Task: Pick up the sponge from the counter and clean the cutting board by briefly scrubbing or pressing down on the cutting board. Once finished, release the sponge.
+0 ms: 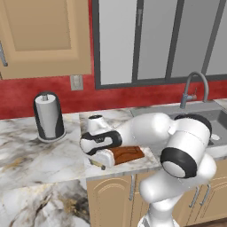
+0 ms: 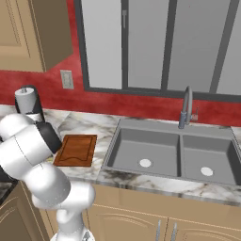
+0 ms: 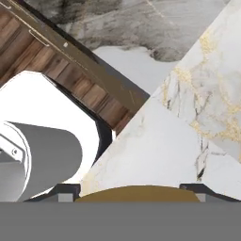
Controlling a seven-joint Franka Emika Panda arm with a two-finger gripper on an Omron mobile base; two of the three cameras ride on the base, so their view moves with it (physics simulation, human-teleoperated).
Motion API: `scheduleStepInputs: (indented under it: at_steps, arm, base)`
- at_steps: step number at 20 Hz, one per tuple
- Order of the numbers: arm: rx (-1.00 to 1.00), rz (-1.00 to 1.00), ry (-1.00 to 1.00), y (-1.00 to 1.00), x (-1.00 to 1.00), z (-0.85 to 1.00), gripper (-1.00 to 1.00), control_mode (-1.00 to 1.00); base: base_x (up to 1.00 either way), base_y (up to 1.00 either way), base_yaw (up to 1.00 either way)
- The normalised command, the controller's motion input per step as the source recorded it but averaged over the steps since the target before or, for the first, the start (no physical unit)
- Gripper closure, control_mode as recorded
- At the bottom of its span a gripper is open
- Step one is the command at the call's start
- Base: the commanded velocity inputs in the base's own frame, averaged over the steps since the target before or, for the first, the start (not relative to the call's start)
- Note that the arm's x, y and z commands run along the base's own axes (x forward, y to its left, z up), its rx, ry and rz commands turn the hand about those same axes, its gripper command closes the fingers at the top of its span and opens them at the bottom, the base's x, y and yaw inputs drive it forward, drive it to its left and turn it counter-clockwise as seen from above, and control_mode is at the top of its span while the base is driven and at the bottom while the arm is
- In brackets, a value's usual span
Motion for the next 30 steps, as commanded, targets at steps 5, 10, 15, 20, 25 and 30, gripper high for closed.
scheduleStepInputs:
  at_steps: [5, 10, 15, 20, 25, 30]
  arm:
    - [-0.01, 0.0, 0.04, 0.48, 0.38, 0.1, 1.0, -1.0]
    - [-0.04, -0.01, 0.03, 0.32, 0.42, 0.0, 1.0, -1.0]
    - [-0.01, -0.01, 0.01, 0.17, 0.38, -0.05, 1.0, -1.0]
    - [0.0, 0.0, 0.0, 0.09, 0.36, -0.19, 1.0, -1.0]
    - [0.0, 0.0, 0.02, 0.09, 0.26, -0.42, 1.0, -1.0]
    - [0.0, 0.0, 0.0, 0.05, 0.02, -0.5, -1.0, -1.0]
  base:
    - [0.0, 0.0, 0.0]
    - [0.0, 0.0, 0.0]
    - [0.0, 0.0, 0.0]
    - [0.0, 0.0, 0.0]
    - [0.0, 0.0, 0.0]
    - [0.0, 0.0, 0.0]
